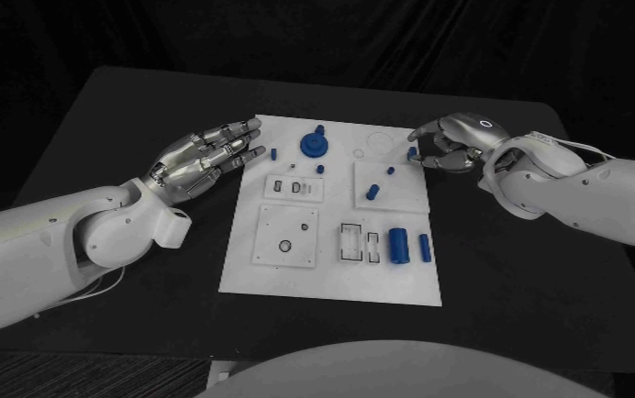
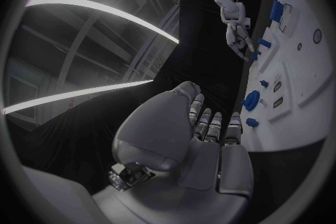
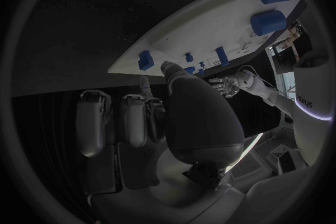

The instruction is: Assemble the parts on the task board

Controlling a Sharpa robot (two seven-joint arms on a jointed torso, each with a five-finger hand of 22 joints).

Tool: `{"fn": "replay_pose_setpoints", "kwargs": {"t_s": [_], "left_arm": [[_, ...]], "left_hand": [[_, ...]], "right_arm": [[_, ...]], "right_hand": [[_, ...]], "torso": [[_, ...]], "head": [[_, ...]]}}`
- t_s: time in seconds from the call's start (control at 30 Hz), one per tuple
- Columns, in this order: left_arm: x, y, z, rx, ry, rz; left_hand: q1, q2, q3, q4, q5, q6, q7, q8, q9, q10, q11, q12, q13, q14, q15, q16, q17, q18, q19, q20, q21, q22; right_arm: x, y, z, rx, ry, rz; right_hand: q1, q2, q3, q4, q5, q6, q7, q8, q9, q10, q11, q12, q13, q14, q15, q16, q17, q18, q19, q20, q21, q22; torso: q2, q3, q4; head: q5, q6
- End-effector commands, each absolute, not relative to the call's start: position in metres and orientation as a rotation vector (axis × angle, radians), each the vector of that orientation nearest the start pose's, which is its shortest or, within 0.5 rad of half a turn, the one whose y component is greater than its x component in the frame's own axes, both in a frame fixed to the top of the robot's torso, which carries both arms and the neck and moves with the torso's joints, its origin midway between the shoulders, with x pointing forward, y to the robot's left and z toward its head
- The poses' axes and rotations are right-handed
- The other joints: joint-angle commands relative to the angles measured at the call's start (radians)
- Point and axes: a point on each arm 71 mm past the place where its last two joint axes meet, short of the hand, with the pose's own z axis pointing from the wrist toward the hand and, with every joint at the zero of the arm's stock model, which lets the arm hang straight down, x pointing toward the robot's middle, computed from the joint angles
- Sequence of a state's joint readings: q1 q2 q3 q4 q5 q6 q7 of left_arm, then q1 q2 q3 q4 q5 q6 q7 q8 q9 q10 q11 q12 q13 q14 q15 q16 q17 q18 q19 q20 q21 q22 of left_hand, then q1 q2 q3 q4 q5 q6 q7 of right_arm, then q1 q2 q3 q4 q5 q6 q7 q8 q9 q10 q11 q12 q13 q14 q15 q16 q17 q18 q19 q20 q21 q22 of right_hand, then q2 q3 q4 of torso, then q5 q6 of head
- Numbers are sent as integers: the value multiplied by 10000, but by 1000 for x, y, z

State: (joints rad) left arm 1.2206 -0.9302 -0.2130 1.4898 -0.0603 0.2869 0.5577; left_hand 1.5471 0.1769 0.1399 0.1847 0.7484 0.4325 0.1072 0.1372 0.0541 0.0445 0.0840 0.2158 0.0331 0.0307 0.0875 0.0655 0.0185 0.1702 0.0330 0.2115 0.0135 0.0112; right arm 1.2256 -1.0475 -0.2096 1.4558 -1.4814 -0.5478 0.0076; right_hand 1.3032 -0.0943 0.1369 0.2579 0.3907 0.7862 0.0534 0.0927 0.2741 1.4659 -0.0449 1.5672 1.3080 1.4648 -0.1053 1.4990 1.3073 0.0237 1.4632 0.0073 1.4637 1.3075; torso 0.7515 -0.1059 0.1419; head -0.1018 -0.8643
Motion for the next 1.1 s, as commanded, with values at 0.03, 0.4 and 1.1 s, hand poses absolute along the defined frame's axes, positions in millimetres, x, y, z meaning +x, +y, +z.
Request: {"fn": "replay_pose_setpoints", "kwargs": {"t_s": [0.03,0.4,1.1], "left_arm": [[452,236,-214,-9144,16409,-20374],[452,236,-215,-9142,16394,-20392],[452,236,-216,-9164,16455,-20400]], "left_hand": [[-69,-64,53,16,-48,-13,2,31,5,-4,39,14,4,19,83,21,5,116,-1,31,26,13],[-74,-65,74,9,-52,-29,3,26,3,-9,41,7,2,16,87,18,4,115,-5,34,24,12],[-74,-65,74,9,-52,-29,3,26,3,-9,41,7,2,16,87,18,4,115,-5,34,24,12]], "right_arm": [[466,-327,-215,-1137,15579,4138],[470,-327,-218,-1041,15807,3910],[473,-328,-224,-907,16081,3658]], "right_hand": [[90,-13,26,-51,38,44,62,11,-8,924,89,-71,2403,774,87,11,1117,33,600,75,-29,2276],[47,7,-8,-46,-285,288,107,145,45,912,132,-80,2382,769,128,1,1097,39,588,113,-56,2268],[260,-49,-120,-347,-820,681,163,614,704,918,185,-74,2394,766,177,0,1093,46,578,168,-83,2260]], "torso": [[-6,0,4],[-15,-2,17],[1,1,13]], "head": [[-17,-17],[-7,-77],[6,-84]]}}
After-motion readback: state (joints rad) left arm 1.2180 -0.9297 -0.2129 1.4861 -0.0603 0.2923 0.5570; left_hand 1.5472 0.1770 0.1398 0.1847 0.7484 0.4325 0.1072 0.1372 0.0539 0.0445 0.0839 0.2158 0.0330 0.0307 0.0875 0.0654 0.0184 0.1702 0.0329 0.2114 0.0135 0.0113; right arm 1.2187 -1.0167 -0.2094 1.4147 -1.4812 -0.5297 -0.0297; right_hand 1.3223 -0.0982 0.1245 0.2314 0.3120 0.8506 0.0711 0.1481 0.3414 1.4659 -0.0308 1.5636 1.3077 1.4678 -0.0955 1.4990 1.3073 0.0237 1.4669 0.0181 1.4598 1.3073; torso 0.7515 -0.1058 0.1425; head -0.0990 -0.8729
